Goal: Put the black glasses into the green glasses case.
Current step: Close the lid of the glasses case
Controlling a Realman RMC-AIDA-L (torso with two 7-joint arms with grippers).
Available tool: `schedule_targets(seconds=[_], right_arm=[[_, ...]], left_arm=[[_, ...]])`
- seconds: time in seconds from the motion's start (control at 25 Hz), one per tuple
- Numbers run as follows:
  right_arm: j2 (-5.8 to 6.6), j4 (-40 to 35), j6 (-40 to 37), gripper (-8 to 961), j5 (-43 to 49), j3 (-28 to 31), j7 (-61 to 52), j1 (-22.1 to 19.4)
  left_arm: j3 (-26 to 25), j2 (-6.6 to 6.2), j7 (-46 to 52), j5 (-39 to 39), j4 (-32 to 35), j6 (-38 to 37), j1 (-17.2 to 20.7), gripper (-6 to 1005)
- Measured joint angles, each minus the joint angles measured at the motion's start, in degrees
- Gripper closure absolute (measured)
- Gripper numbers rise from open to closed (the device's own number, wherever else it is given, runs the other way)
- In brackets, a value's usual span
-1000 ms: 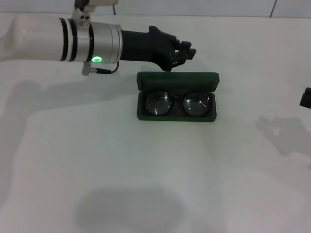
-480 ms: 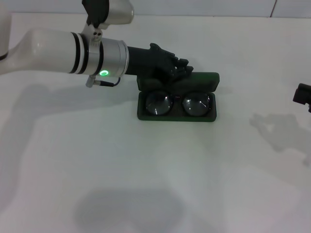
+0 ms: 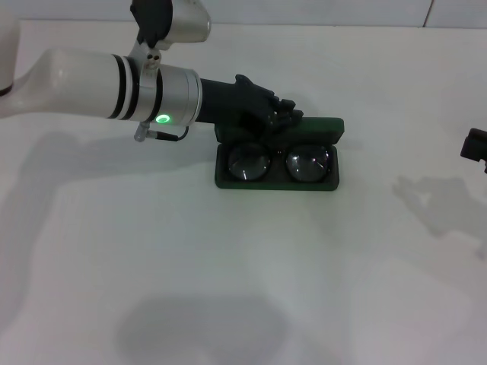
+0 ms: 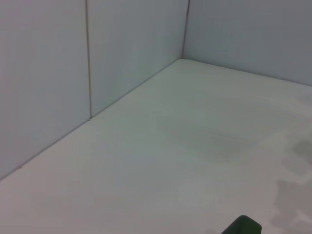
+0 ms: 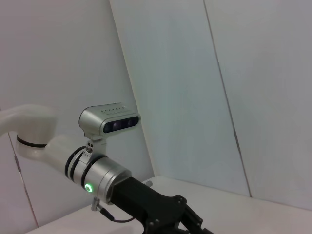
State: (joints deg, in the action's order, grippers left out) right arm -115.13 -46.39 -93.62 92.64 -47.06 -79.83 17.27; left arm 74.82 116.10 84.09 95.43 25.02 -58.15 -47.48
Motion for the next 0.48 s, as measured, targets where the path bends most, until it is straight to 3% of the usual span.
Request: schedule_targets(seconds=[0.48], right_arm=[[0.06,0.43,0.02,754,0.0,0.13,0.57,-0.04]], left_arm=[[0.03,0.12,0.2,0.33,-0.04,-4.97,1.17,917]])
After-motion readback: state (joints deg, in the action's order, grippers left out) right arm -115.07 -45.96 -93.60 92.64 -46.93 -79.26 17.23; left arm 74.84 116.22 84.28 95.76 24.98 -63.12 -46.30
